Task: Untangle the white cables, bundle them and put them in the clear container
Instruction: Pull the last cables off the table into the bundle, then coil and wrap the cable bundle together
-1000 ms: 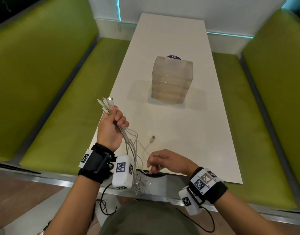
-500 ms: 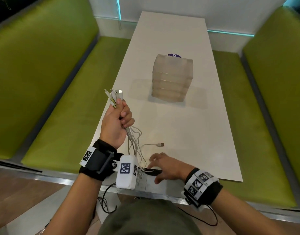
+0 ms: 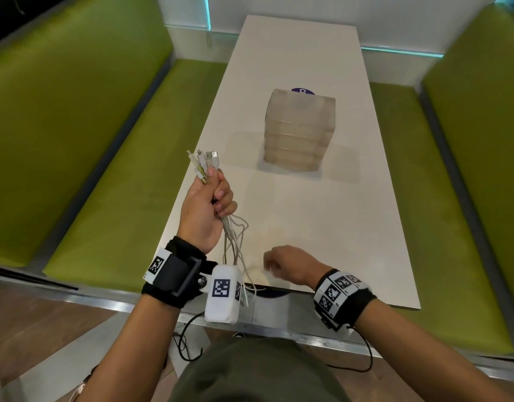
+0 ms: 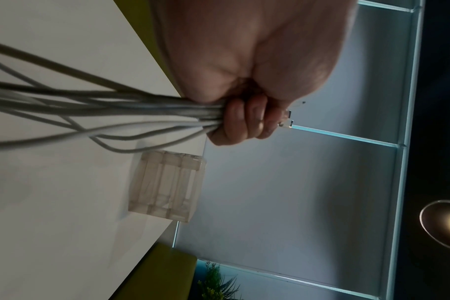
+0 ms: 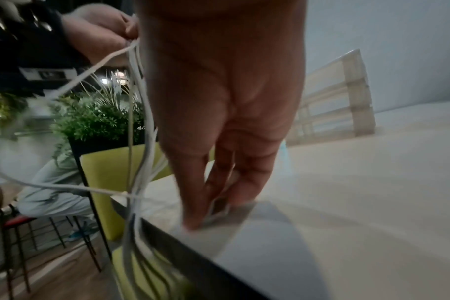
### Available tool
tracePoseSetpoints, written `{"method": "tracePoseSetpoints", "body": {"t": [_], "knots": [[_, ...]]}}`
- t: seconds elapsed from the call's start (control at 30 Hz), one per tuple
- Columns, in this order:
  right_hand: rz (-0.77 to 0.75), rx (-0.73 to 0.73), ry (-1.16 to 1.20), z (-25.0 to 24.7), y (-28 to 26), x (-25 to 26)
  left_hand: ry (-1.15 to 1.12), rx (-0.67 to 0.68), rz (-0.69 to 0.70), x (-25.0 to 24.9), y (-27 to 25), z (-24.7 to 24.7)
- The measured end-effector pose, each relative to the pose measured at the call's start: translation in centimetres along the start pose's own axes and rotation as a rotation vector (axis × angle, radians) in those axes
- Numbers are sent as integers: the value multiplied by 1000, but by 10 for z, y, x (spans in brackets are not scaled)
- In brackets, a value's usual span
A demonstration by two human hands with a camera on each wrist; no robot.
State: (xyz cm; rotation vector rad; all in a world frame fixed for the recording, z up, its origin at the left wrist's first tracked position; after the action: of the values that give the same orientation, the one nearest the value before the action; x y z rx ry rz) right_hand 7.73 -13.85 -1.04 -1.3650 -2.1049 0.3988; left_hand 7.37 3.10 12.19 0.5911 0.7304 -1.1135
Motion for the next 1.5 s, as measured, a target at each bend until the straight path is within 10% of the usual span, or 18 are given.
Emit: {"method": "tracePoseSetpoints", "body": {"t": [0.17,0.37,0.7,1.23,1.5], "knots": [[-55,372,-11,23,-22,11,8,0,-4,2,0,-2],[-45,121,333,-29,-25,11,48,48,-73,17,-11,7],[-244,92,981,-32,-45,55,267,250,-110,32,-18,24],[-101,92,765,-17,-38,9,431,506,-145,45,-20,55],[-169,-114,1217,-94,-58,20,499,464,-237,65,-29,44]]}}
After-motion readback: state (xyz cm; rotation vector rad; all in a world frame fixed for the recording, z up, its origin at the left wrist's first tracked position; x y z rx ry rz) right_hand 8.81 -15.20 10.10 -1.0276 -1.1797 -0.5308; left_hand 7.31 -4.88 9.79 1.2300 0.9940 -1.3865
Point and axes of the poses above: each hand's wrist, its own y-axis towards the middle knuckle, its own z-axis out of the palm, x = y × z, the point moved 4 cm from there along y, towards the middle knuckle, and after that the axes turned 15 degrees about z, right-handed, at the moved point
